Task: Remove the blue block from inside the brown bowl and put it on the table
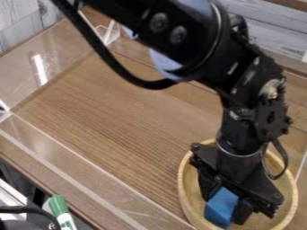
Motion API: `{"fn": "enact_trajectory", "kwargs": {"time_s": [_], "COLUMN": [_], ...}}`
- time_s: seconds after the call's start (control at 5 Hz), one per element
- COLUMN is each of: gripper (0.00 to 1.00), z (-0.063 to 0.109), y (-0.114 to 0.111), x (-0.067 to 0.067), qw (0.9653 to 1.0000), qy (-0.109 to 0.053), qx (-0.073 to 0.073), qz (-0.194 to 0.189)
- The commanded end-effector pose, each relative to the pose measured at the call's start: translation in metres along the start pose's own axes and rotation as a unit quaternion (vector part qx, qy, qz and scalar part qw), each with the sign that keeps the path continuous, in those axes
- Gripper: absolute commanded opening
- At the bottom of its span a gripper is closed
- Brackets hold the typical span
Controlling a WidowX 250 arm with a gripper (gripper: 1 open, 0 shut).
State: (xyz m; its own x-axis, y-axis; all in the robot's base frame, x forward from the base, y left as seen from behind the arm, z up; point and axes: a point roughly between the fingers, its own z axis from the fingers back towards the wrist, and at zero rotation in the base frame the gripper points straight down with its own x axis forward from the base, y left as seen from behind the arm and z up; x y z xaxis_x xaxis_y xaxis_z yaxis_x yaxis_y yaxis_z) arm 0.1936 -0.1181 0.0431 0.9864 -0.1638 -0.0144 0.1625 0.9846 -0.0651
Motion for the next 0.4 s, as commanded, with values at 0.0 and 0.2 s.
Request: {"fn": "enact_trajectory", "kwargs": {"time_s": [0.0,0.2], "gripper": [0.0,0.0], "z": [0.0118,0.017], "y": [0.0007,0.002], "x": [0.0057,0.0053], "qw": [0.9999,1.0], "qy": [-0.011,-0.006], "qx": [-0.002,0.002], "qz": [0.004,0.005]}}
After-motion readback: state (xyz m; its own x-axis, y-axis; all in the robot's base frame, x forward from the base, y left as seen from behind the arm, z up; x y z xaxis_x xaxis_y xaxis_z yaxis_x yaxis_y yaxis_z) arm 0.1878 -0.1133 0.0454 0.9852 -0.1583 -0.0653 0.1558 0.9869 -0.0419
